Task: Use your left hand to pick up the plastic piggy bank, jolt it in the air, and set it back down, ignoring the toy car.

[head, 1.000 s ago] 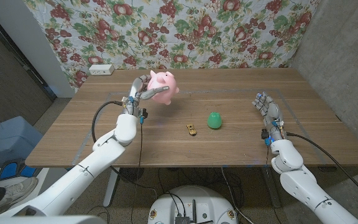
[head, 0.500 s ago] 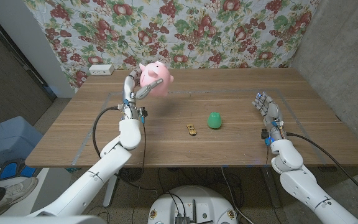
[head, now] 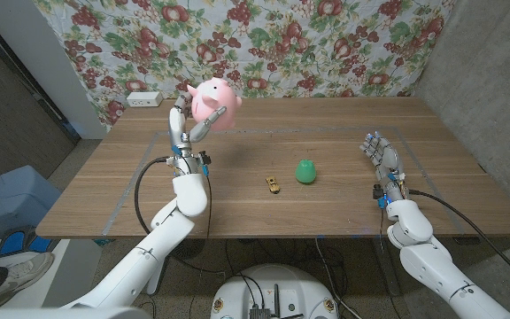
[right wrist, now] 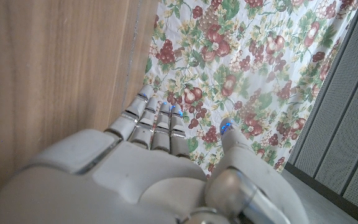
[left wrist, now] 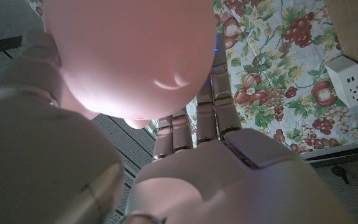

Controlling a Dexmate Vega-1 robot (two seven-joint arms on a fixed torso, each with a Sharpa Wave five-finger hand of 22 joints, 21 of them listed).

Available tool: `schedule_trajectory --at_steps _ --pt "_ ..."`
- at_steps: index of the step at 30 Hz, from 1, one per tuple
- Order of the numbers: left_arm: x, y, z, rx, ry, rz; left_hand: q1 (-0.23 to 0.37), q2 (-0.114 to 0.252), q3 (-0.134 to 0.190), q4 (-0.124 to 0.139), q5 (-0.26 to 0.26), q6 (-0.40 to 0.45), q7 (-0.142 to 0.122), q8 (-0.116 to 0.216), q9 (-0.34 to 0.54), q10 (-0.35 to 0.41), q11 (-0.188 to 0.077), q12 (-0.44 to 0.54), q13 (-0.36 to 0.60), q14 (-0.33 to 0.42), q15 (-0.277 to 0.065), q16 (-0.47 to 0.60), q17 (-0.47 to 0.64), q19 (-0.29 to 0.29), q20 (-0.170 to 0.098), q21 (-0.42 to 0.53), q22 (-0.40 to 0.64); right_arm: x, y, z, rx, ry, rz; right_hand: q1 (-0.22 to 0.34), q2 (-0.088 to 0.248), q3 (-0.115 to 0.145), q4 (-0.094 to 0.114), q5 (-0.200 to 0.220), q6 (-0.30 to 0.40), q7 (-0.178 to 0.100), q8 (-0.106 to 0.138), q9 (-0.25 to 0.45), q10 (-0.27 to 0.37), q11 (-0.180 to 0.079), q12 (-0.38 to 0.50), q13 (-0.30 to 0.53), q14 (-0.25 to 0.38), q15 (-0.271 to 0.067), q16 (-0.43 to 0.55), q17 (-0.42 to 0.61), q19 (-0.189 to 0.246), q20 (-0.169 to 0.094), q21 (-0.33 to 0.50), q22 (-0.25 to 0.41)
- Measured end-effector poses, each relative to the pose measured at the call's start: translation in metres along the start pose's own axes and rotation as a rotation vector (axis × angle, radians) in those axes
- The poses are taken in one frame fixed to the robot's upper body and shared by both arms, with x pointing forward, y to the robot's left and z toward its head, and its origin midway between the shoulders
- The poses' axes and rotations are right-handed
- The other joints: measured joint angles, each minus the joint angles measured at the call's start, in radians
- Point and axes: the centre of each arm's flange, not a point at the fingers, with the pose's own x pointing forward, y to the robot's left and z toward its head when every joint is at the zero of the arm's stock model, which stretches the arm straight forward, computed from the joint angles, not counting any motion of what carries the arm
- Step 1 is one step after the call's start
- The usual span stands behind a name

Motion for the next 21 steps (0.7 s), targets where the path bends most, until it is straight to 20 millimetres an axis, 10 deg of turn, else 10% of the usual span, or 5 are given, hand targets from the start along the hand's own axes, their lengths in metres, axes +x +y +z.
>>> schedule_trajectory --at_steps 21 --pt "-0.0026 -0.0044 0.0004 -0.005 -0.005 0.006 0.0 0.0 0.0 0.0 0.0 0.007 0.0 0.001 0.0 0.005 -0.005 -0.008 0.024 0.0 0.0 0.007 0.004 0.0 0.0 0.026 -0.015 -0.0014 -0.0017 0.0007 -0.001 -0.003 -0.006 0.0 0.0 0.0 0.0 0.0 0.0 0.0 0.0 0.0 0.0 0.0 0.0 0.0 0.0 0.0 0.0 -0.005 0.007 0.0 -0.011 0.0"
